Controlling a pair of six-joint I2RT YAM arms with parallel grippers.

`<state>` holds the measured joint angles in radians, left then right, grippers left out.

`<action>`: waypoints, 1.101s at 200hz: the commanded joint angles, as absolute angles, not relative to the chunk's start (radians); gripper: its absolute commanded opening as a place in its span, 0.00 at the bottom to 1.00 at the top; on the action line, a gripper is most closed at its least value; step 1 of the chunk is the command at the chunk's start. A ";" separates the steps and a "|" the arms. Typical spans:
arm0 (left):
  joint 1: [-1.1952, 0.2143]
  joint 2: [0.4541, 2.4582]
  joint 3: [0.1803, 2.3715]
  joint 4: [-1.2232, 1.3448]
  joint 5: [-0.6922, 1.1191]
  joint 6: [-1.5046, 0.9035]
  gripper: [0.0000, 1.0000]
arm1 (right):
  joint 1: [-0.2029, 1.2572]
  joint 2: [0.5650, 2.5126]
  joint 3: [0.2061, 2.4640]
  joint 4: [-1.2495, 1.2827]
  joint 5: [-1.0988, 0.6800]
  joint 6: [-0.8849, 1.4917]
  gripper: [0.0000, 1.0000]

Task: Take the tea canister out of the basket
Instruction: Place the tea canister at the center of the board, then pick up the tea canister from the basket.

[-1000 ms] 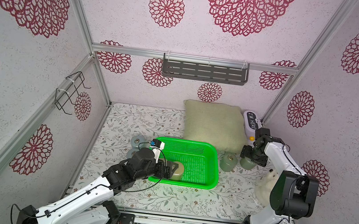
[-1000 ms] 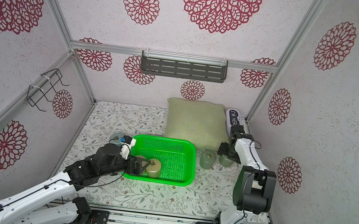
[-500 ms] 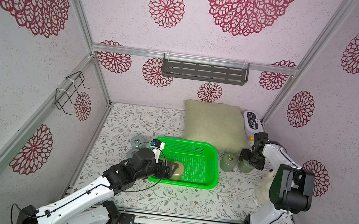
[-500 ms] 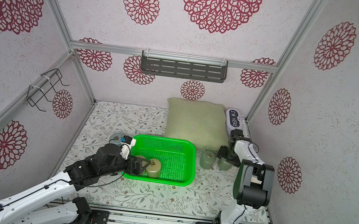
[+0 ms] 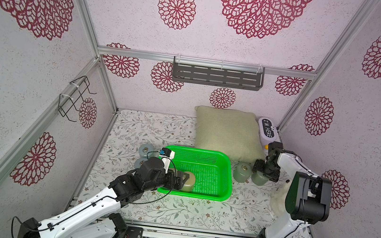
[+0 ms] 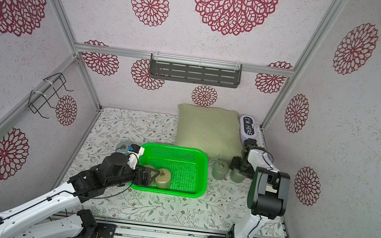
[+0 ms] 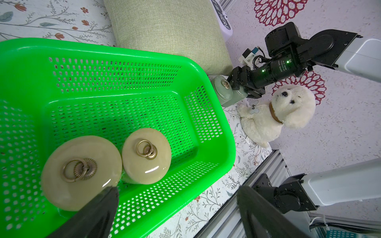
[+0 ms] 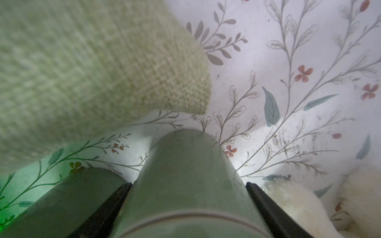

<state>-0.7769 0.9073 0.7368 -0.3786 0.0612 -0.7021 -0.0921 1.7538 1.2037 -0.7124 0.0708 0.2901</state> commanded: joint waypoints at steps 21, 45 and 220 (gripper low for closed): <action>-0.790 0.888 0.726 -0.364 0.048 -0.685 0.97 | -0.096 1.732 1.221 -0.716 0.066 0.315 0.81; -0.790 0.890 0.726 -0.365 0.039 -0.686 0.97 | -0.096 1.699 1.224 -0.726 0.073 0.329 0.84; -0.790 0.961 0.811 -0.469 -0.087 -0.713 0.97 | 0.027 1.281 1.257 -0.707 -0.136 0.354 0.99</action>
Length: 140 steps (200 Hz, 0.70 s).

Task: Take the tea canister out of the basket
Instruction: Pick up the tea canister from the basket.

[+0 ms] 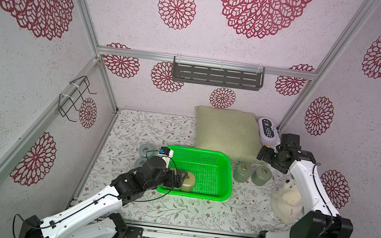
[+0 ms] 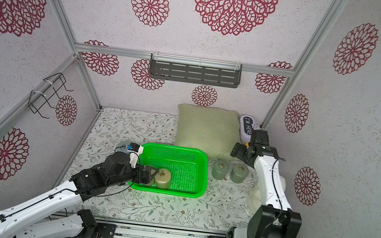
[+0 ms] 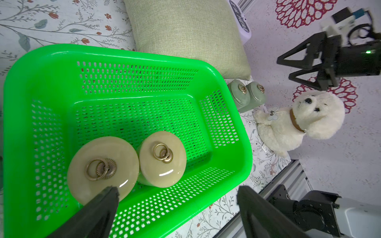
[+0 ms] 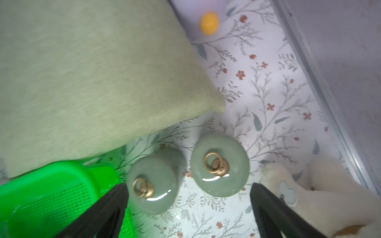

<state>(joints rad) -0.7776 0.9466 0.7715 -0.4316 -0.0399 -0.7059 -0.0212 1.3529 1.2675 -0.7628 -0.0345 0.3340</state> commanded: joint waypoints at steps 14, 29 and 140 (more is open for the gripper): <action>-0.790 0.983 0.839 -0.512 -0.119 -0.722 0.97 | 0.082 1.252 1.237 -0.676 -0.146 0.358 0.99; -0.789 1.009 0.875 -0.564 -0.142 -0.725 0.97 | 0.147 1.222 1.204 -0.631 -0.146 0.365 0.99; -0.736 1.282 1.173 -1.043 -0.176 -0.662 0.97 | 0.446 0.987 0.842 -0.215 -0.241 0.442 0.99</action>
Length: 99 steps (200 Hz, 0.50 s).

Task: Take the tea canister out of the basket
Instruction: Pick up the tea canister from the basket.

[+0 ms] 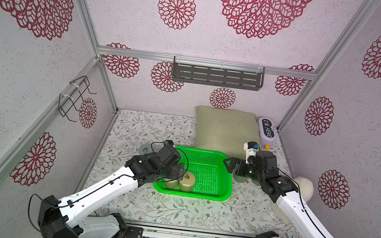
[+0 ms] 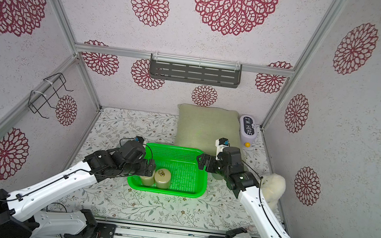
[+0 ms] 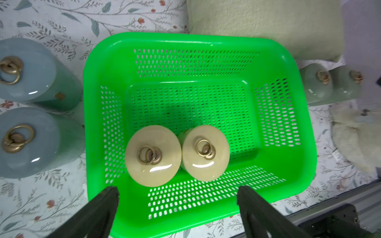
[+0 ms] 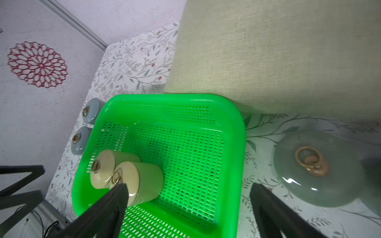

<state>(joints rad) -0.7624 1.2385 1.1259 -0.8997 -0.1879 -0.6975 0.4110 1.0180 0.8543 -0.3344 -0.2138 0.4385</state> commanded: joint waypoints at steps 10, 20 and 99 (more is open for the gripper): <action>-0.721 1.305 1.197 -1.076 -0.163 -0.650 0.97 | 0.459 0.985 0.832 -0.207 -0.247 0.435 0.99; -0.709 1.322 1.215 -1.107 -0.156 -0.640 0.97 | 0.473 0.981 0.816 -0.189 -0.261 0.427 0.99; -0.615 1.431 1.254 -1.204 -0.014 -0.555 0.99 | 0.513 0.993 0.707 -0.050 -0.340 0.408 0.99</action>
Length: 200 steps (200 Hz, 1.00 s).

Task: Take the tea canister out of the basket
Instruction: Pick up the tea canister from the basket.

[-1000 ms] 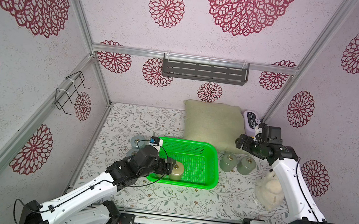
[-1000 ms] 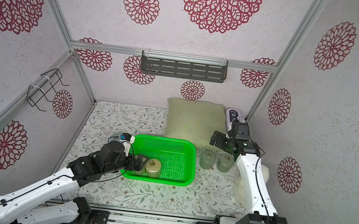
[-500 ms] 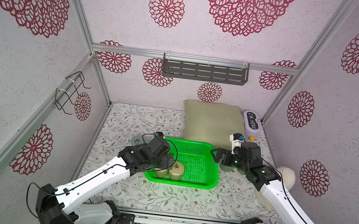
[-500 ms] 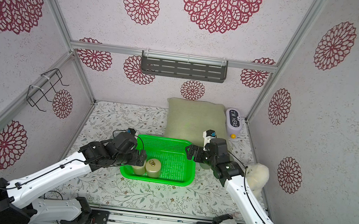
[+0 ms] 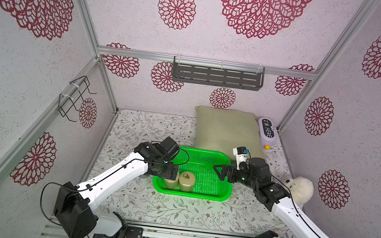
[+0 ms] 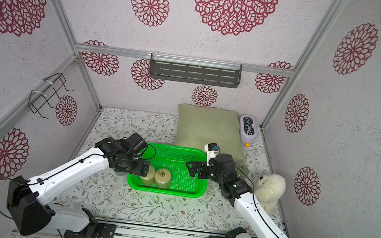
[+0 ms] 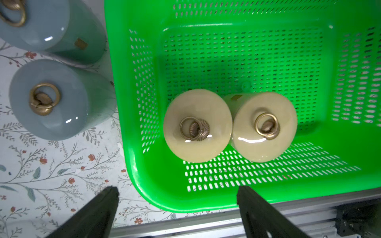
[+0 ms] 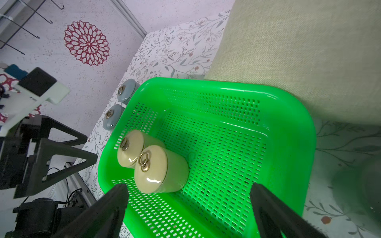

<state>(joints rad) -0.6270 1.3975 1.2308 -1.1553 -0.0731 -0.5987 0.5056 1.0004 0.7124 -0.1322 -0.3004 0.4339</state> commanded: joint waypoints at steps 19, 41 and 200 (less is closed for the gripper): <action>-0.610 1.461 1.260 -1.210 -0.007 -0.539 0.99 | 0.512 0.984 0.691 -0.029 -0.354 0.402 0.99; -0.604 1.496 1.265 -1.203 0.001 -0.522 0.98 | 0.512 0.979 0.686 -0.020 -0.356 0.406 0.99; -0.597 1.693 1.275 -1.055 0.045 -0.496 0.92 | 0.513 0.970 0.650 0.002 -0.359 0.431 0.99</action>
